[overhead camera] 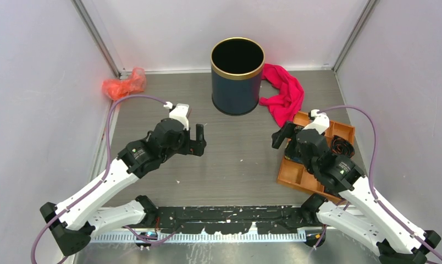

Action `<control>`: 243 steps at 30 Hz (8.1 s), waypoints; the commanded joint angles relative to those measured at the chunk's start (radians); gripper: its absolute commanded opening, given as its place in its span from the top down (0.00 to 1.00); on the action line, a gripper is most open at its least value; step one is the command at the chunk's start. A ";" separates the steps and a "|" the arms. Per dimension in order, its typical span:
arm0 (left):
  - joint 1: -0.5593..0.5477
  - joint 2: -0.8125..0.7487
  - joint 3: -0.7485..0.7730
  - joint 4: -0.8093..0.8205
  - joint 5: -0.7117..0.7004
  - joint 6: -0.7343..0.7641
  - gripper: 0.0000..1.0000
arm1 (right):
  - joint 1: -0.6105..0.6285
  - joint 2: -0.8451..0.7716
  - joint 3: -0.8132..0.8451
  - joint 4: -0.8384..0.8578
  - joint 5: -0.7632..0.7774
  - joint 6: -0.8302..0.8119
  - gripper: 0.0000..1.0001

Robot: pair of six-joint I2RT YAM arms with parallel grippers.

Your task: Put the trash bags into the trash bin

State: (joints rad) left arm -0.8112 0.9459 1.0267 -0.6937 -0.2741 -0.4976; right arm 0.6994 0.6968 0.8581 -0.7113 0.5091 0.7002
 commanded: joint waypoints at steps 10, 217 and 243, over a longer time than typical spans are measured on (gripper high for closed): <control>-0.009 -0.007 0.003 0.030 -0.090 -0.027 0.00 | 0.012 -0.062 0.015 -0.020 0.026 0.004 0.00; -0.206 0.093 -0.323 0.851 -0.003 -0.125 0.31 | 0.184 0.570 0.481 0.200 -0.152 0.409 0.99; -0.238 0.177 -0.309 0.863 -0.176 -0.176 1.00 | 0.192 0.583 0.443 0.186 -0.138 0.240 0.79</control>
State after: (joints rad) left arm -1.0481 1.1477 0.6888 0.1665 -0.4053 -0.6952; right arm 0.8845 1.2854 1.2964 -0.5461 0.3717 1.0565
